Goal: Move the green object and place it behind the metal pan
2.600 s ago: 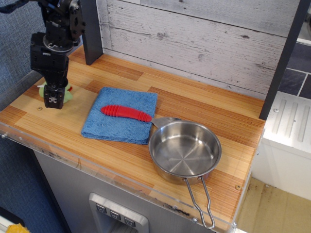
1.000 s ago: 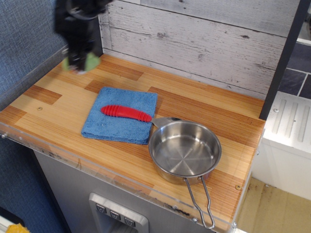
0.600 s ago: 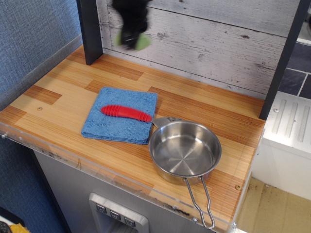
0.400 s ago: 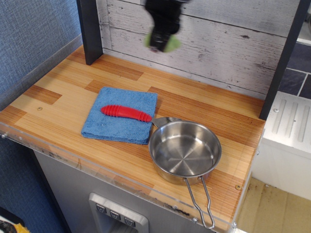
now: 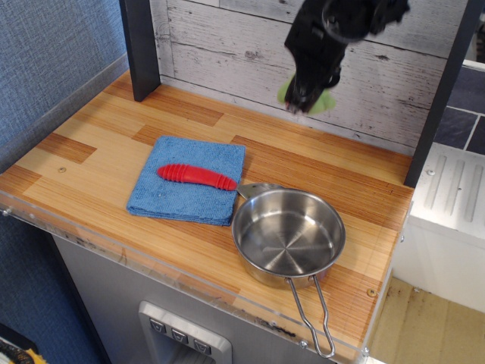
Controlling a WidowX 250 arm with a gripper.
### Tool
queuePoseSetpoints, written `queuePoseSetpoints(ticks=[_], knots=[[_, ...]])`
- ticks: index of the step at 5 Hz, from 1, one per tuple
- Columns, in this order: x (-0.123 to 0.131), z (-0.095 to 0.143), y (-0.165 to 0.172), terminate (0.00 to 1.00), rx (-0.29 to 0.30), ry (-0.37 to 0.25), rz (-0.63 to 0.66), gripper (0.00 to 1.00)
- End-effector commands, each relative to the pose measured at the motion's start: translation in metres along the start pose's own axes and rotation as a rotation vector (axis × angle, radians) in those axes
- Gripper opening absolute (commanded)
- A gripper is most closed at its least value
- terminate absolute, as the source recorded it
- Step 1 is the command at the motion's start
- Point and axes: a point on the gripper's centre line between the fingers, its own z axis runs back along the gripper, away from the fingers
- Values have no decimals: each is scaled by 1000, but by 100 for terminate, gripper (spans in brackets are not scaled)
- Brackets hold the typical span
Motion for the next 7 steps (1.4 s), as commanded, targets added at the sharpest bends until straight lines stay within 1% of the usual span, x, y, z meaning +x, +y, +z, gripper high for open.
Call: queuePoseSetpoints(ticks=[1, 2, 3, 5, 6, 7], knots=[[-18, -13, 27, 0, 26, 16, -39, 0], [-23, -27, 22, 0, 15, 34, -49, 0], [-22, -28, 18, 0, 37, 36, -69, 100], [-19, -19, 19, 0, 21, 48, -63, 100], [-15, -6, 17, 0, -2, 44, -61, 100], [-6, 18, 10, 0, -60, 26, -47, 100]])
